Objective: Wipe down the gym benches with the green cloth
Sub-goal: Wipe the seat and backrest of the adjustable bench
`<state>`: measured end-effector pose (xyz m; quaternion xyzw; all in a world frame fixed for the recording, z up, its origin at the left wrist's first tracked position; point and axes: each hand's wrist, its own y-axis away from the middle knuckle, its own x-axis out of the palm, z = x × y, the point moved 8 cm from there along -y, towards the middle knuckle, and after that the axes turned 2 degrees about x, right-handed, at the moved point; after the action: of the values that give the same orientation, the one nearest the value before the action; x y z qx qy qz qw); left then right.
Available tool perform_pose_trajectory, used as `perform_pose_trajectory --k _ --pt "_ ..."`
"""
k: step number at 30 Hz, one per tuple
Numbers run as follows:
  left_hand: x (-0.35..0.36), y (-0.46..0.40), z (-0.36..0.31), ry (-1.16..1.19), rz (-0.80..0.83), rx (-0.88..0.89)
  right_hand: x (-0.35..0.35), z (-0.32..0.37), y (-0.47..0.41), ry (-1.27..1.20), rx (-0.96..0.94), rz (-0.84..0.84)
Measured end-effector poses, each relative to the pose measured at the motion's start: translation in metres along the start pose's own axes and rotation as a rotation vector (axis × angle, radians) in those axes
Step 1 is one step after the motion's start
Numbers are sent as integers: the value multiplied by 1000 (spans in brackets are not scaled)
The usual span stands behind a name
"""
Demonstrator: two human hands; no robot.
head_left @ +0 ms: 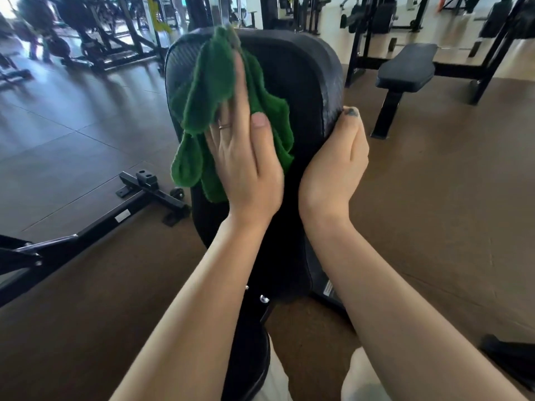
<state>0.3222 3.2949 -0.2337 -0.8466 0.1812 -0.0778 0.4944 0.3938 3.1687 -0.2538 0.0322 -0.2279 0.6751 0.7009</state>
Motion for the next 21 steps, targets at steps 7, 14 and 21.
perform_pose_trajectory --k 7,14,21 --pt "-35 93 118 130 -222 -560 0 1 1 16 -24 -12" --pt "-23 64 76 127 -197 -723 -1 3 3 9 -31 -35" --pt "-21 43 56 192 -111 -339 -2 -1 -1 -20 -30 -34"
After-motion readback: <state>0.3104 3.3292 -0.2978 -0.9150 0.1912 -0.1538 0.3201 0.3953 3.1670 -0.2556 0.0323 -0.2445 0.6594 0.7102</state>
